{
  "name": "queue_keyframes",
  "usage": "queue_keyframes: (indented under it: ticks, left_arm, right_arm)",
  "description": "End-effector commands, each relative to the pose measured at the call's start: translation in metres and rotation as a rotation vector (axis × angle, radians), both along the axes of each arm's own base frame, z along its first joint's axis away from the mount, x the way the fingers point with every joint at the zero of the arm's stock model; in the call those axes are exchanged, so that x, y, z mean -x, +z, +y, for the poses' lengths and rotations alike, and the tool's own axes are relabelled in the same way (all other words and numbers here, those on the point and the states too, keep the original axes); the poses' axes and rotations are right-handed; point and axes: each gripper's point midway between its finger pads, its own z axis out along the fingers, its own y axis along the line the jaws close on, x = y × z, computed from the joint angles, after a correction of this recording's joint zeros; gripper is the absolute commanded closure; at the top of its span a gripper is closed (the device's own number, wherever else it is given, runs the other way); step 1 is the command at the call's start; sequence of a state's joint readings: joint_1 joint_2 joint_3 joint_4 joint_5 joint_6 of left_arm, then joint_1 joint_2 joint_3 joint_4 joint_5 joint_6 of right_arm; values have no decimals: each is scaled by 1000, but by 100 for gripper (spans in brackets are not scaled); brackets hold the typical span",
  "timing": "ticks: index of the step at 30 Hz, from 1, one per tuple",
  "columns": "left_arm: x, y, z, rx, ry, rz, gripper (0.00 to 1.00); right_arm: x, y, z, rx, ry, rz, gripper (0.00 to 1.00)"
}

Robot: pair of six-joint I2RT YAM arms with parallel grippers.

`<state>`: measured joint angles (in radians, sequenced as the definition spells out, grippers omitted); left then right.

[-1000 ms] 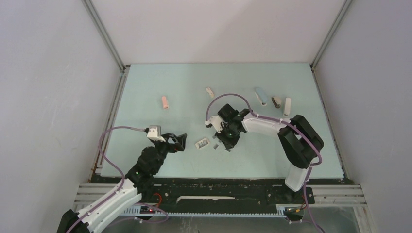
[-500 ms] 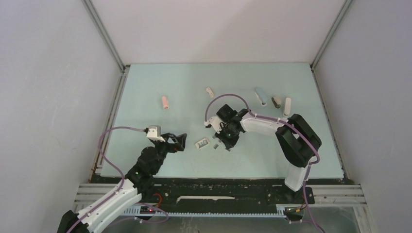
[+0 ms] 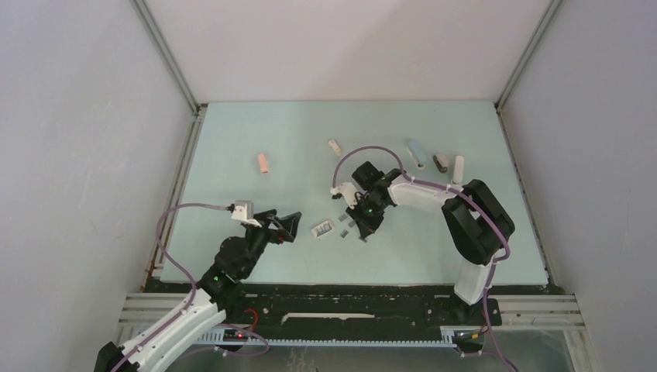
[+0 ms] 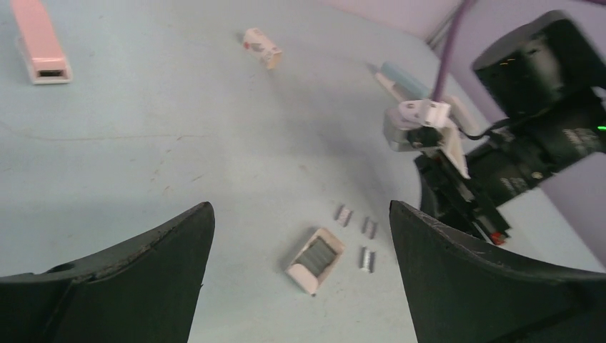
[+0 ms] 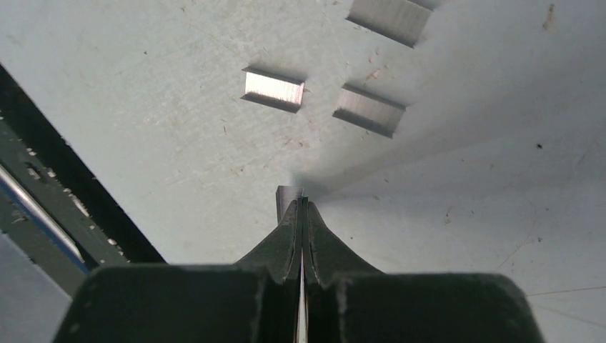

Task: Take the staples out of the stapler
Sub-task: Pick up the staple from the center of the board.

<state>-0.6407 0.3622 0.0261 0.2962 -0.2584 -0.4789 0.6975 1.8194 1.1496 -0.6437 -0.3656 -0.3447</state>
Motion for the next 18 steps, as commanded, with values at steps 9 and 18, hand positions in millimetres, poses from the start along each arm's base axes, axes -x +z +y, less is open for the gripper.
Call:
queue_keyframes:
  ticks: [9, 18]
  left_arm:
    - [35, 31, -51, 269, -324, -93, 2]
    - [47, 51, -80, 366, -447, -73, 2]
  right_arm:
    - [-7, 81, 12, -396, -106, 177, 100]
    - [-7, 132, 8, -648, -129, 245, 100]
